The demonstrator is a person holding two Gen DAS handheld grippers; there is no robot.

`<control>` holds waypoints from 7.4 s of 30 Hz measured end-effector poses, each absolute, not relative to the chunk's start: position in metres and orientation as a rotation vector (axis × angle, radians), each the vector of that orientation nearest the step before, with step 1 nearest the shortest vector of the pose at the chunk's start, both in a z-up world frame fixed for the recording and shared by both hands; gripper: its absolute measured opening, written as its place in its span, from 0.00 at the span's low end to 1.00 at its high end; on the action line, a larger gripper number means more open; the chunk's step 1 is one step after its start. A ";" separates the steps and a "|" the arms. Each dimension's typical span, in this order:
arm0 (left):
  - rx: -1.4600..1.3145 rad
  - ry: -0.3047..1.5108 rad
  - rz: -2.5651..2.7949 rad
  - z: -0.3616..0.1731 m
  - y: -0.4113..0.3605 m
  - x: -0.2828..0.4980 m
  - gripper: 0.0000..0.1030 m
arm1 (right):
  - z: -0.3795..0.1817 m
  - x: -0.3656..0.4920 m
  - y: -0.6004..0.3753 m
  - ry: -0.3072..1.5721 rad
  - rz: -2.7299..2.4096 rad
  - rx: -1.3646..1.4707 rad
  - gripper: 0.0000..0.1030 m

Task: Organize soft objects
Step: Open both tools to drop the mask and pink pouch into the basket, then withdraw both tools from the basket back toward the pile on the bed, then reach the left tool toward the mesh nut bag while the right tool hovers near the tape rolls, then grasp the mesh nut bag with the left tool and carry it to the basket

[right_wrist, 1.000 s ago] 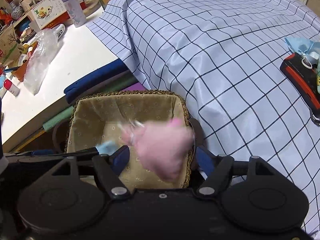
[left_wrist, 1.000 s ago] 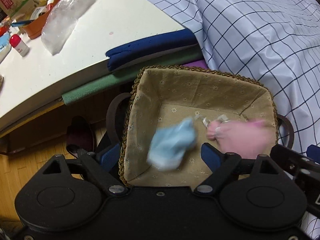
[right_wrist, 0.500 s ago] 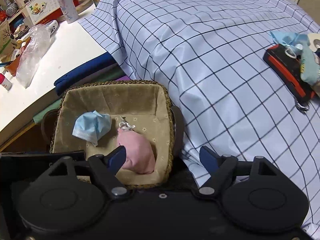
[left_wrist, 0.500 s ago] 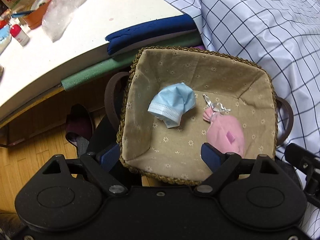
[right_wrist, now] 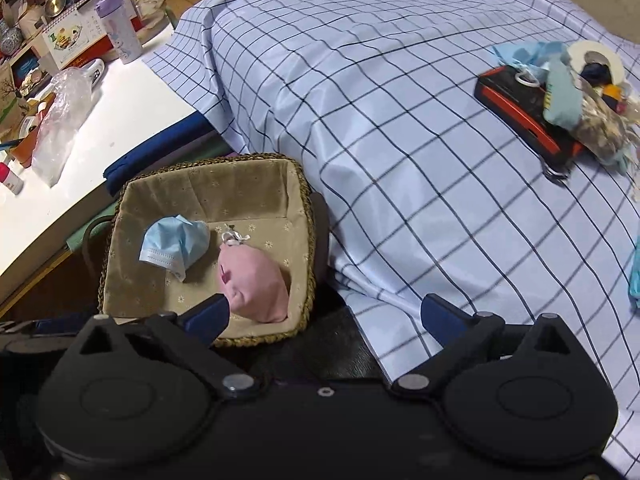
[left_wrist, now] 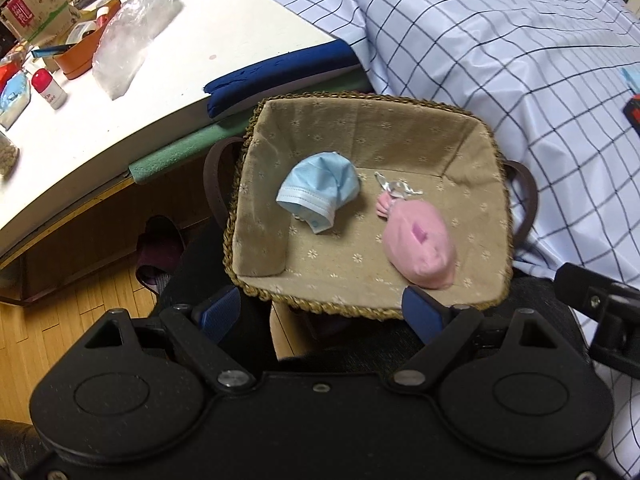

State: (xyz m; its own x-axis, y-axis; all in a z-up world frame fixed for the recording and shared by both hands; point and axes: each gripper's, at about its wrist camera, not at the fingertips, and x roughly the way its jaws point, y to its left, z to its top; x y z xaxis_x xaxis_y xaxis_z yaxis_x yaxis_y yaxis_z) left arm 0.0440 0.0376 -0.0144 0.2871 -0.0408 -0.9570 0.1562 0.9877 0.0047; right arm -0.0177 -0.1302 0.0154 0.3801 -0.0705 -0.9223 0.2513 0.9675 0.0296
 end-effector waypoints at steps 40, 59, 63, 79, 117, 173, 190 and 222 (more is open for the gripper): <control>0.275 1.258 -0.315 -0.005 -0.039 -0.075 0.90 | 0.023 -0.155 -0.217 1.157 -0.524 0.329 0.99; 0.338 1.207 -0.368 0.009 -0.066 -0.059 0.90 | 0.089 -0.138 -0.300 0.966 -0.593 0.409 0.98; 0.354 1.202 -0.394 0.010 -0.080 -0.053 0.90 | 0.101 -0.131 -0.340 0.918 -0.660 0.424 0.98; 0.396 1.130 -0.472 0.023 -0.154 -0.029 0.90 | 0.098 -0.051 -0.499 0.871 -0.769 0.552 0.91; 0.344 0.952 -0.585 0.070 -0.318 0.049 0.94 | 0.029 -0.038 -0.575 0.978 -0.681 0.671 0.39; 0.550 1.073 -0.735 0.054 -0.334 0.036 0.94 | 0.022 -0.034 -0.570 0.987 -0.690 0.598 0.39; 0.657 0.999 -0.860 0.033 -0.359 0.018 0.51 | 0.026 -0.037 -0.568 0.962 -0.687 0.604 0.39; 0.217 1.226 -0.303 0.028 -0.103 0.055 0.48 | 0.023 -0.031 -0.527 0.911 -0.738 0.466 0.39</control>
